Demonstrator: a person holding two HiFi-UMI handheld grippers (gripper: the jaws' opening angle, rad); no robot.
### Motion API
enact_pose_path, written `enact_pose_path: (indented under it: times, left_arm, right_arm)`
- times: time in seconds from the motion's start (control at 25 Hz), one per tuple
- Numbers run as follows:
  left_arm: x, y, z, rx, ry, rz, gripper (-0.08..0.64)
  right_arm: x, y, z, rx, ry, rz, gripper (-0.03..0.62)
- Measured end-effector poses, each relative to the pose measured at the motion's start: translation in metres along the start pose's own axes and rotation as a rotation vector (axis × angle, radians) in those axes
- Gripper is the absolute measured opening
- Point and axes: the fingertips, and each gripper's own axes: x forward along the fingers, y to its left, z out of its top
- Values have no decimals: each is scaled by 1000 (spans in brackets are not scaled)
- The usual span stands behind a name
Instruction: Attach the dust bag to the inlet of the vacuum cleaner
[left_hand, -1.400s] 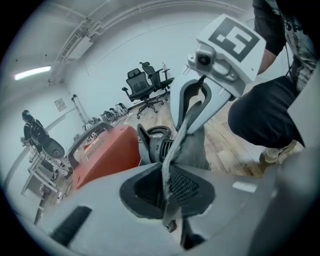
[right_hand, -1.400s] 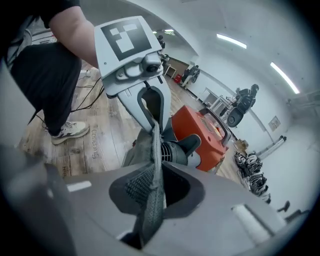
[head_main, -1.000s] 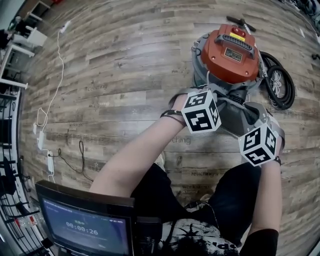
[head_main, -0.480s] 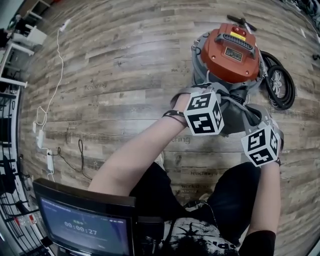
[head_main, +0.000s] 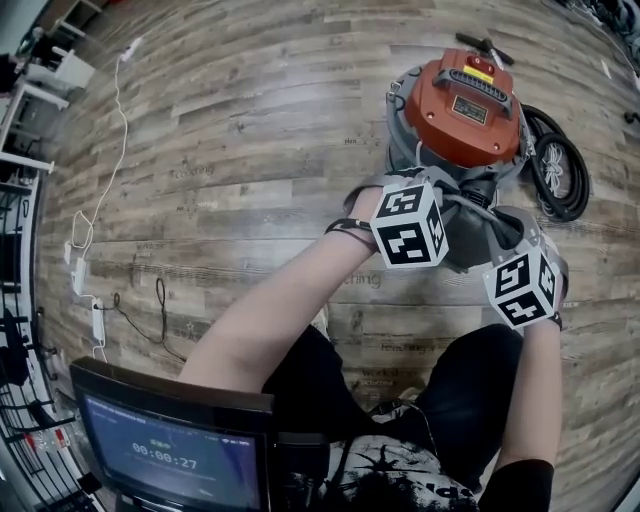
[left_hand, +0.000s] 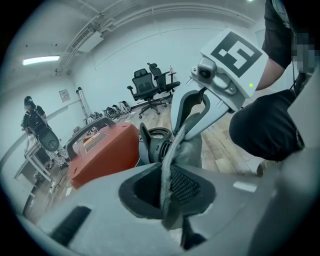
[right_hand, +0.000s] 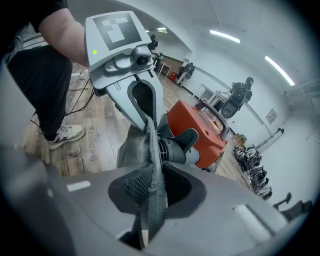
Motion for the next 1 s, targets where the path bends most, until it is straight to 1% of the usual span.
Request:
enact_pose_path:
  times: [0.12, 0.16, 0.2, 0.24, 0.28, 0.36, 0.48, 0.56, 0.6, 0.64, 0.72, 0.76, 0.8, 0.88, 0.96, 1.0]
  left_arm:
    - [-3, 1, 1, 25, -13, 23, 70]
    - [-6, 2, 3, 30, -30, 33, 107]
    - [-10, 3, 6, 23, -54, 40, 139]
    - [-15, 4, 9, 5, -81, 43, 162]
    - [-20, 5, 12, -14, -107, 46, 178]
    - [-31, 6, 15, -28, -134, 61, 190]
    - [-42, 4, 13, 0, -141, 89, 198]
    - [-49, 2, 14, 4, -160, 101, 201]
    - [-52, 2, 15, -7, -177, 106, 201]
    - [-57, 2, 16, -20, -193, 112, 201]
    - [-67, 5, 15, -31, -215, 138, 194]
    - [-74, 9, 14, -29, -224, 158, 171]
    - [-82, 14, 13, -27, -237, 181, 123]
    - [-99, 25, 12, -38, -277, 214, 2]
    - [-116, 37, 11, -65, -318, 213, 2]
    - [-125, 42, 10, -87, -339, 206, 2]
  right_arm:
    - [-2, -2, 0, 27, -23, -14, 80]
    - [-5, -3, 1, 42, -41, -18, 116]
    - [-8, -4, 3, 64, -65, -19, 173]
    - [-13, -5, 5, 90, -97, -15, 237]
    - [-18, -4, 8, 115, -131, -10, 278]
    - [-30, -4, 15, 139, -190, -16, 290]
    - [-50, -10, 28, 139, -262, -58, 298]
    - [-65, -14, 41, 163, -327, -77, 296]
    - [-71, -16, 48, 183, -365, -82, 284]
    - [-77, -17, 57, 204, -405, -85, 259]
    - [-84, -16, 75, 242, -484, -86, 194]
    - [-85, -14, 83, 257, -516, -85, 154]
    - [-84, -12, 89, 269, -539, -83, 121]
    - [-78, -9, 95, 284, -565, -69, 46]
    - [-72, -7, 101, 294, -571, -46, 7]
    - [-71, -6, 106, 298, -570, -35, 6]
